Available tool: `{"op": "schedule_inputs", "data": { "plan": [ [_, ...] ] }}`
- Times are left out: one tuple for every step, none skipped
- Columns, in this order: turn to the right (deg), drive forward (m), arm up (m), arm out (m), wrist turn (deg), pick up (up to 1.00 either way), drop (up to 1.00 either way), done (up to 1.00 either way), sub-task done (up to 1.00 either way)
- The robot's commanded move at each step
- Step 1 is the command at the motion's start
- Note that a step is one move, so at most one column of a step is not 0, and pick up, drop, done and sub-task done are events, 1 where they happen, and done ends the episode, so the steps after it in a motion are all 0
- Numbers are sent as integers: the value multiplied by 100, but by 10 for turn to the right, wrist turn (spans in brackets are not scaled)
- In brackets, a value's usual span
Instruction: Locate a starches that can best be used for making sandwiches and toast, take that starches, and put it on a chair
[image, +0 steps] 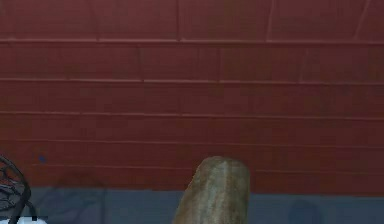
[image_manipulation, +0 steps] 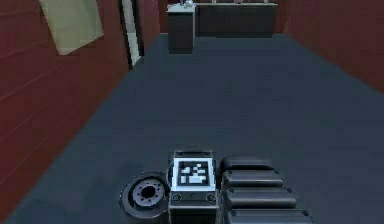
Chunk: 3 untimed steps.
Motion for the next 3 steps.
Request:
{"op": "schedule_inputs", "data": {
  "plan": [
    [-300, 0, 0, 0, 0, 0, 0, 0, 0],
    [0, 60, 0, 0, 0, 0, 0, 0, 0],
    [-60, 0, 0, 0, 0, 0, 0, 0, 0]
  ]
}}
